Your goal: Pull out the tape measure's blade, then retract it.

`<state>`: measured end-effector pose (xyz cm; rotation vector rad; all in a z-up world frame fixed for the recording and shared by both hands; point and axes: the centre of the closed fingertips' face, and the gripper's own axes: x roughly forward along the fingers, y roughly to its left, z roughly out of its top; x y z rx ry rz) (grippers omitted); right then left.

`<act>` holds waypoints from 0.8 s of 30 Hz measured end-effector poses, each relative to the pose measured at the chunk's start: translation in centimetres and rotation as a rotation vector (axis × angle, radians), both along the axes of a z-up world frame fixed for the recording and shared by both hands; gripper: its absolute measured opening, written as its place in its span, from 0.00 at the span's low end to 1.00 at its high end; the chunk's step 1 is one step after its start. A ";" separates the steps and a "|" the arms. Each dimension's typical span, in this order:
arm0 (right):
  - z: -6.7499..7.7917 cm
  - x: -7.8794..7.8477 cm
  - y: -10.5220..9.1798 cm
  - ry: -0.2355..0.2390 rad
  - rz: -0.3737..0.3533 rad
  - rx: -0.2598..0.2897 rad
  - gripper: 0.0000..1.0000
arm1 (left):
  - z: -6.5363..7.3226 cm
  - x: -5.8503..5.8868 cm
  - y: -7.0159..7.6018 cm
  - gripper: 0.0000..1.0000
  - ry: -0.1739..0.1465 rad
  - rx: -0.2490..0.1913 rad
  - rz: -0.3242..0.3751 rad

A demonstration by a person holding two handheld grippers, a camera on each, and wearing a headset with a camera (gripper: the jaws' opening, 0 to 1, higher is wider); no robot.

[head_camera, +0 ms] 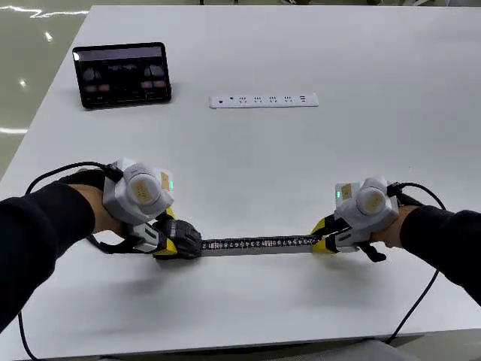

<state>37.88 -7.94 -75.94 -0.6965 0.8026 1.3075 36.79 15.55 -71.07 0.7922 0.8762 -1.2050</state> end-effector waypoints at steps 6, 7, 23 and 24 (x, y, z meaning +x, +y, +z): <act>0.0 -0.1 -0.3 0.002 -0.006 -0.002 0.10 | 0.0 -0.1 0.0 0.28 -0.001 0.000 0.000; 0.0 -0.1 -0.4 0.002 -0.006 -0.003 0.10 | 0.1 -0.1 0.0 0.28 -0.001 -0.001 0.000; 0.0 0.0 -0.9 0.007 -0.014 -0.005 0.10 | 0.0 0.0 0.1 0.28 -0.004 -0.003 0.001; 0.0 0.0 -0.9 0.008 -0.015 -0.005 0.11 | 0.0 0.0 0.1 0.28 -0.005 -0.004 0.002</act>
